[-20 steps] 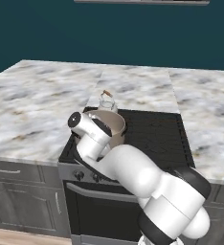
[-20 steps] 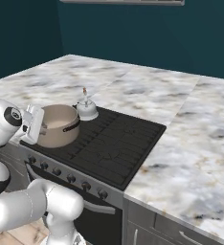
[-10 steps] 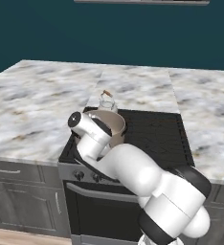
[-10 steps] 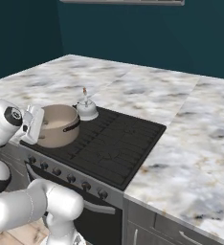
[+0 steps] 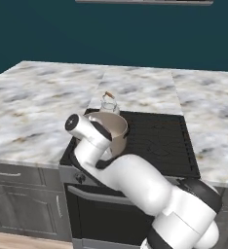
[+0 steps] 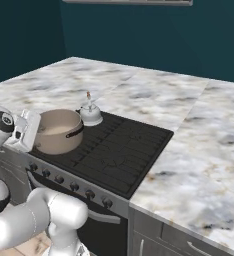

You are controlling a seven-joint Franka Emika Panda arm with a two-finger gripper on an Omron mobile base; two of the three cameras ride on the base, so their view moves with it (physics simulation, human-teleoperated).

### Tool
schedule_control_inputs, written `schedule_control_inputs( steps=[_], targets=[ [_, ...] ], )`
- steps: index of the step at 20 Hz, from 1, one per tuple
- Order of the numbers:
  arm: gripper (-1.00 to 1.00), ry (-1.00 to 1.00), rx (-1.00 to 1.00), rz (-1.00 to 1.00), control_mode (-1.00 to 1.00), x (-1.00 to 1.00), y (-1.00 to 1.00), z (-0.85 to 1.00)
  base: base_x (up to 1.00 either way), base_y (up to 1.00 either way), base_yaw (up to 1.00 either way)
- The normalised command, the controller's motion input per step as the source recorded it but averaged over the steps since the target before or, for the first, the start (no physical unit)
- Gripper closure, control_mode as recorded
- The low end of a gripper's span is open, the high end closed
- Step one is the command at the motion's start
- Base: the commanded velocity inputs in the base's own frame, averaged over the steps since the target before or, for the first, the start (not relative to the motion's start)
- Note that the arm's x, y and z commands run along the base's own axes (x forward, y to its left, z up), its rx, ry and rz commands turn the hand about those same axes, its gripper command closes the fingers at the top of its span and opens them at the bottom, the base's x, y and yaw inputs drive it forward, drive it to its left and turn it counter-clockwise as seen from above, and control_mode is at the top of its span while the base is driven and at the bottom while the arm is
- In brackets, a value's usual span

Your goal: Pick the kettle from the cabinet and place it on a stove burner. Then pick the pot from the counter and place it on another stove burner. Finally, turn both burners on.

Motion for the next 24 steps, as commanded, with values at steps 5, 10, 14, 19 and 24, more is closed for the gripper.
schedule_control_inputs(
  steps=[5,10,14,19,24],
  targets=[
    [-1.0,-0.04,-0.02,-0.02,-1.0,-0.29,0.0,0.3,0.0,0.0,0.0],
    [-1.0,-0.08,-0.06,0.0,-1.0,-0.33,0.01,0.23,0.0,0.0,0.0],
    [-1.0,-0.06,-0.04,0.0,-1.0,-0.37,0.13,0.0,0.0,0.0,0.0],
    [-1.0,-0.01,-0.02,0.0,-1.0,-0.29,0.2,0.0,0.0,0.0,0.0],
    [-1.0,-0.01,-0.02,0.0,-1.0,-0.22,0.17,-0.05,0.0,0.0,0.0]
  ],
)
